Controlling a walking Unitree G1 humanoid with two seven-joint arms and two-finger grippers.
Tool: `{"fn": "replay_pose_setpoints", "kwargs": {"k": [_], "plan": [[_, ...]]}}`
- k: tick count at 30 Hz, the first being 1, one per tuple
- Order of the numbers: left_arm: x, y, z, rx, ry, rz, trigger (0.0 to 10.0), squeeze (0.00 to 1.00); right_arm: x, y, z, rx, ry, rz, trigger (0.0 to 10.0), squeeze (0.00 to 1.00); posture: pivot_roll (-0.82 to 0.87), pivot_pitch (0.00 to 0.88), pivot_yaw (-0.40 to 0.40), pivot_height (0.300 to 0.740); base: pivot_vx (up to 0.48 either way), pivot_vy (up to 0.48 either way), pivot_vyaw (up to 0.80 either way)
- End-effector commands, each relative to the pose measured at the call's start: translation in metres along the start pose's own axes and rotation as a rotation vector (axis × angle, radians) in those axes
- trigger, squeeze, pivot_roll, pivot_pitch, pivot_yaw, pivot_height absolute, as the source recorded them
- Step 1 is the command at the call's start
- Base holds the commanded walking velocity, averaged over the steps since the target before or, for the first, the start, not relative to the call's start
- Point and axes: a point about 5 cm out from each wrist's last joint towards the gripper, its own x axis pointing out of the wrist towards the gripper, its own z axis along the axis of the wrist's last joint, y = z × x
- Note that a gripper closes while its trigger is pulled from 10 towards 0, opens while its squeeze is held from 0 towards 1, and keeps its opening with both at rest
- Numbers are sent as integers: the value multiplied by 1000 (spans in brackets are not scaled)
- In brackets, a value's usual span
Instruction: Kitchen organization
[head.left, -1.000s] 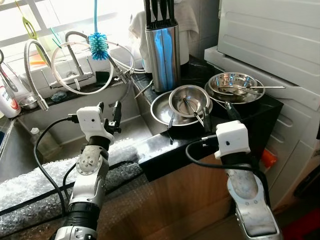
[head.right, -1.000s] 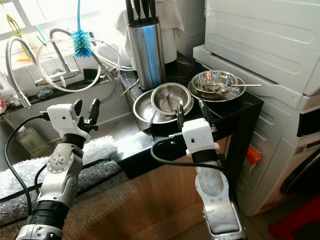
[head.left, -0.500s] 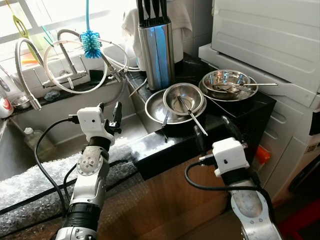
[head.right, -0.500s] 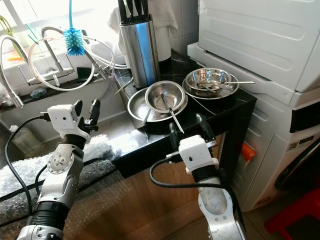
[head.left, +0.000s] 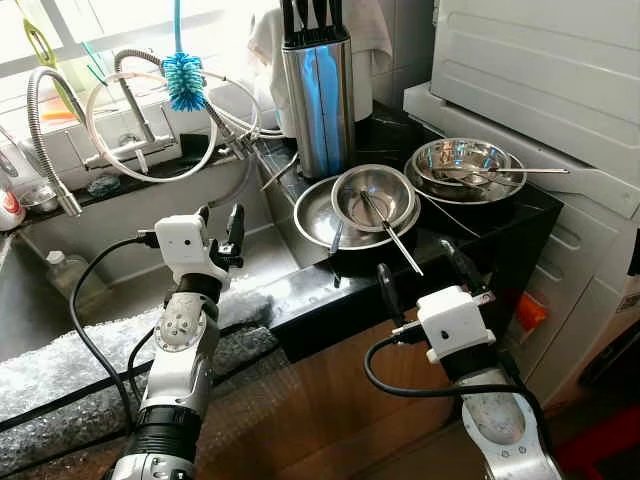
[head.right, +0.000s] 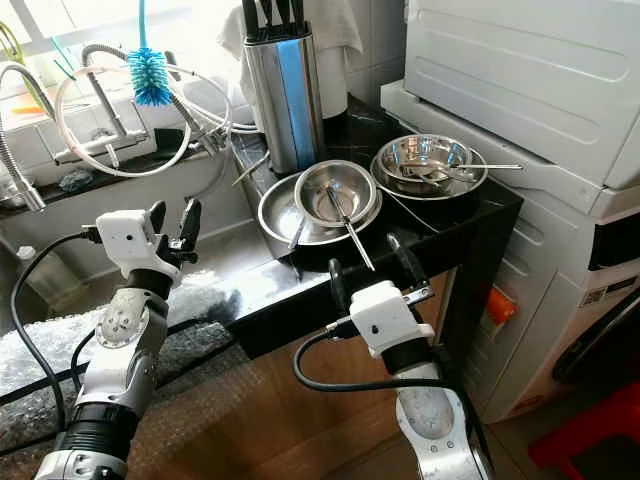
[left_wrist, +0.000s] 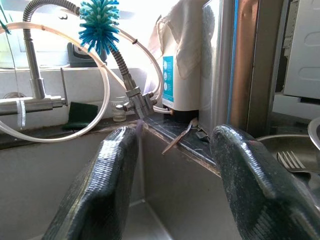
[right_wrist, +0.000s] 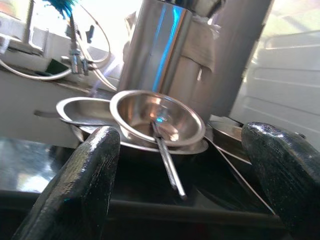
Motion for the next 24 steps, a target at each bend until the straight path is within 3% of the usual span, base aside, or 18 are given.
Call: {"fn": "replay_pose_setpoints", "kwargs": {"k": [1, 24], "plan": [[0, 3, -2, 16, 11, 2, 10000, 0, -1, 0, -7, -13, 48, -15, 10000, 0, -145, 0, 152, 740, 0, 0, 0], [-1, 2, -2, 17, 18, -6, 10000, 0, 8, -2, -14, -32, 105, -29, 10000, 0, -137, 0, 153, 740, 0, 0, 0]]}}
